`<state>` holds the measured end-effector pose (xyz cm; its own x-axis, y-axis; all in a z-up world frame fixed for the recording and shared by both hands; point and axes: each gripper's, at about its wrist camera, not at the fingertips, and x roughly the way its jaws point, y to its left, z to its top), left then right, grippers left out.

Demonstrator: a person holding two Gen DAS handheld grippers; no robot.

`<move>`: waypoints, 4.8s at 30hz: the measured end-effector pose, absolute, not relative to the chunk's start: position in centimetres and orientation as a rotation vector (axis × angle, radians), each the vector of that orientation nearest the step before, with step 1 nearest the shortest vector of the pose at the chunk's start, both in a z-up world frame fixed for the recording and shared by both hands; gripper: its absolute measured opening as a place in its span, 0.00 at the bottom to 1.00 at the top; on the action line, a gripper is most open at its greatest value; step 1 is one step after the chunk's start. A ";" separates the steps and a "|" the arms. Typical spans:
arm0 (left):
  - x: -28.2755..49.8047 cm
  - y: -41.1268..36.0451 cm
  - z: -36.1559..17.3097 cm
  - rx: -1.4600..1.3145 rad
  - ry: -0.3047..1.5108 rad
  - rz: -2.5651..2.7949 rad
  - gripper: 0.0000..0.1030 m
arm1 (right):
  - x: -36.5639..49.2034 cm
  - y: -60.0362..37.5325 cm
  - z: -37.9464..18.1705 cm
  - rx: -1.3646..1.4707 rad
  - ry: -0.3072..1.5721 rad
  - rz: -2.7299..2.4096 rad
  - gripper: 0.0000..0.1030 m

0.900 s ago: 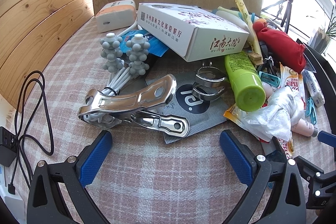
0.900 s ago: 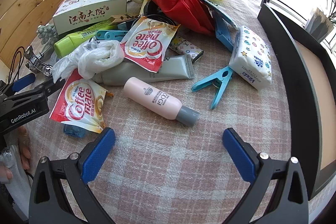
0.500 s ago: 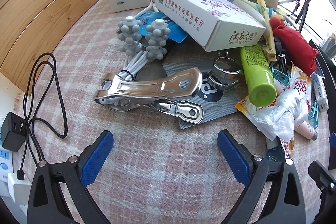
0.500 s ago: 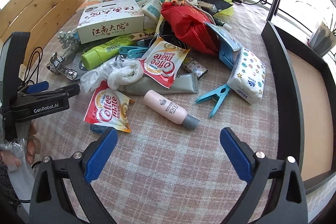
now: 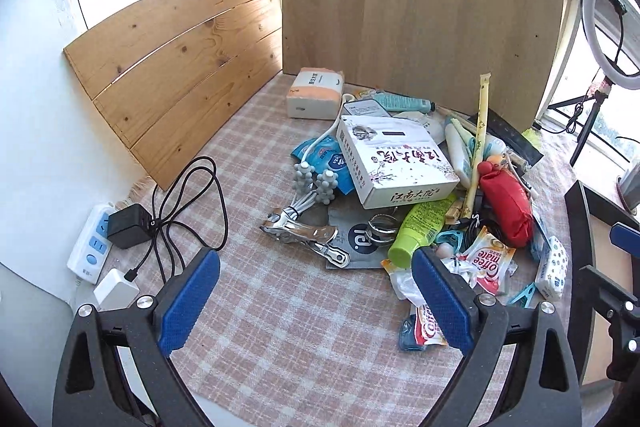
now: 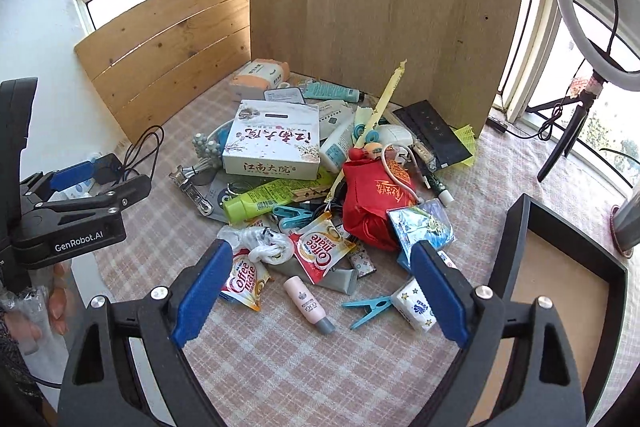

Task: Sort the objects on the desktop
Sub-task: 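Move both tools toward the white printed box in the pile, then close both tools on the white printed box and lift it, then carry the white box into the black tray and open both tools, then move both tools back over the pile toward the red pouch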

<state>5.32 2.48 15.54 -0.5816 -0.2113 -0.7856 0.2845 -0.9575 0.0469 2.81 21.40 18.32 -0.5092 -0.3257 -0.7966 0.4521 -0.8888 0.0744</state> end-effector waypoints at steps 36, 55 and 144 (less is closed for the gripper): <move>-8.7 0.7 9.6 1.518 0.363 -2.505 0.68 | -20.4 11.5 8.5 1.588 0.049 -2.018 0.44; -11.0 1.3 6.8 1.629 0.440 -2.513 0.57 | -20.3 11.3 6.4 1.691 -0.161 -1.919 0.50; -3.8 12.5 13.8 1.611 0.358 -2.696 0.49 | -9.2 29.4 14.5 1.539 -0.323 -2.031 0.22</move>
